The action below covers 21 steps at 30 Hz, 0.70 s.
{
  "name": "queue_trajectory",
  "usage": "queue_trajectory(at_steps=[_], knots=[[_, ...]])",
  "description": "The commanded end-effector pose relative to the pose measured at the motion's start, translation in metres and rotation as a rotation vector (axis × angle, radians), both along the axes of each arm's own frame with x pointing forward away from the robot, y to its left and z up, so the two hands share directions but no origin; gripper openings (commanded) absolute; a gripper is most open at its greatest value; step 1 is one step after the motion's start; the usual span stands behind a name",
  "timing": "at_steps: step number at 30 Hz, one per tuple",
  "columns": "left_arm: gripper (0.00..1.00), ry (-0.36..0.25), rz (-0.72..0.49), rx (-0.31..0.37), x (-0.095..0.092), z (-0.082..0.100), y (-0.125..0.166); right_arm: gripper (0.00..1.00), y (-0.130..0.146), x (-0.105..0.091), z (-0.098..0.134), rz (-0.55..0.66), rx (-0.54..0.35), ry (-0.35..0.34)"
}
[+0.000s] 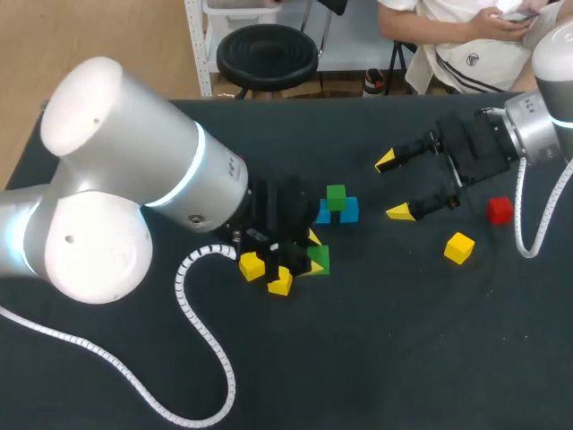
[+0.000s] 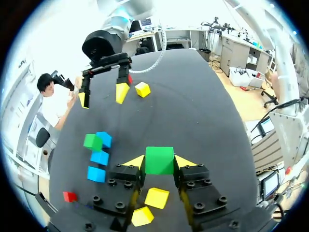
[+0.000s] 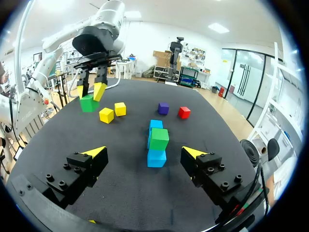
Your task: Place the blue cubes, place green cubes on the blue cubes, place the yellow cubes on the green cubes, then place the red cubes on the yellow cubes, and place purple cube on the red cubes.
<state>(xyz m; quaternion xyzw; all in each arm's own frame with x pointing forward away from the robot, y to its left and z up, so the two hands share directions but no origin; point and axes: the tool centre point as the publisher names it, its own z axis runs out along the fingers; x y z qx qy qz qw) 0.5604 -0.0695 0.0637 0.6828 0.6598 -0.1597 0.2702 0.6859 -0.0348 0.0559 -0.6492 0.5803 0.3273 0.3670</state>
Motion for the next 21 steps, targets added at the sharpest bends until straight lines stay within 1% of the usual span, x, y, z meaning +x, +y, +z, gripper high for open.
queue_trajectory(at_steps=[1,4,9,12,13,14,15,19,21], knots=[[0.0,-0.01,0.004,0.003,0.011,0.003,0.0,1.0,0.0,0.0,0.0,-0.001,0.001,-0.002],[0.0,-0.015,0.027,-0.001,0.021,0.003,0.0,1.0,0.0,0.0,0.0,-0.001,0.001,-0.002],[0.0,-0.011,0.063,0.021,0.037,-0.001,0.003,1.0,0.0,0.0,0.0,-0.001,0.001,-0.002],[0.0,0.008,0.074,0.01,0.042,-0.003,0.006,1.0,0.0,0.0,0.0,-0.001,0.001,-0.002],[0.0,0.027,0.063,0.017,0.043,-0.003,0.007,1.0,0.0,0.0,0.0,-0.001,0.001,-0.002],[0.0,0.037,0.036,0.025,0.043,-0.002,0.008,1.0,0.0,0.0,0.0,-0.001,0.001,-0.002],[0.0,0.043,0.006,0.048,0.041,-0.001,0.009,1.0,0.0,0.0,0.0,-0.001,0.001,-0.002],[0.0,0.039,-0.063,0.053,0.025,0.003,0.013,1.0,0.0,0.0,0.0,-0.001,0.001,-0.002],[0.0,0.039,-0.063,0.053,0.025,0.003,0.013,1.0,0.0,0.0,0.0,-0.001,0.001,-0.002]])
